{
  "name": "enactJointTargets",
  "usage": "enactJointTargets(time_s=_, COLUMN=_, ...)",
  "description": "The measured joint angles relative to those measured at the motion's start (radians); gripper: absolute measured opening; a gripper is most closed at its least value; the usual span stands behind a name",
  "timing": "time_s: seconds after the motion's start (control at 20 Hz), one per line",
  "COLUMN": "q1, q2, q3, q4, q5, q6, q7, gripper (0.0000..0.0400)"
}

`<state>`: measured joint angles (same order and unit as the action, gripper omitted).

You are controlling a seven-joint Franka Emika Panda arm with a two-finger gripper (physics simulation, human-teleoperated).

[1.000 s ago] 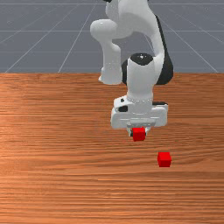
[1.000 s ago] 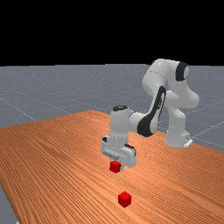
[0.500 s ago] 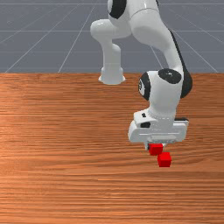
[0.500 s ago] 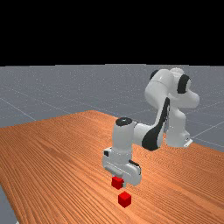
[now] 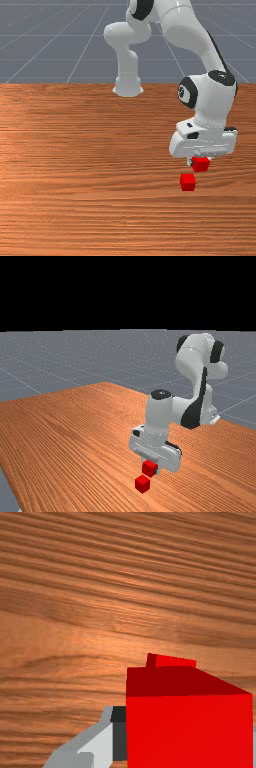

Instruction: Stack all the cube

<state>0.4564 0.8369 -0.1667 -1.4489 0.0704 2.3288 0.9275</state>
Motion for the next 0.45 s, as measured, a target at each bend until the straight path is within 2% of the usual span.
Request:
enactJointTargets(time_s=0.4, q1=-0.009, q2=0.018, q3=-0.01, q4=-0.001, q5=-0.008, q6=0.006, q7=-0.005, gripper=0.019)
enactJointTargets(time_s=0.45, q1=-0.009, q2=0.019, q3=-0.011, q4=-0.001, q5=-0.009, q6=0.005, q7=-0.006, gripper=0.0272)
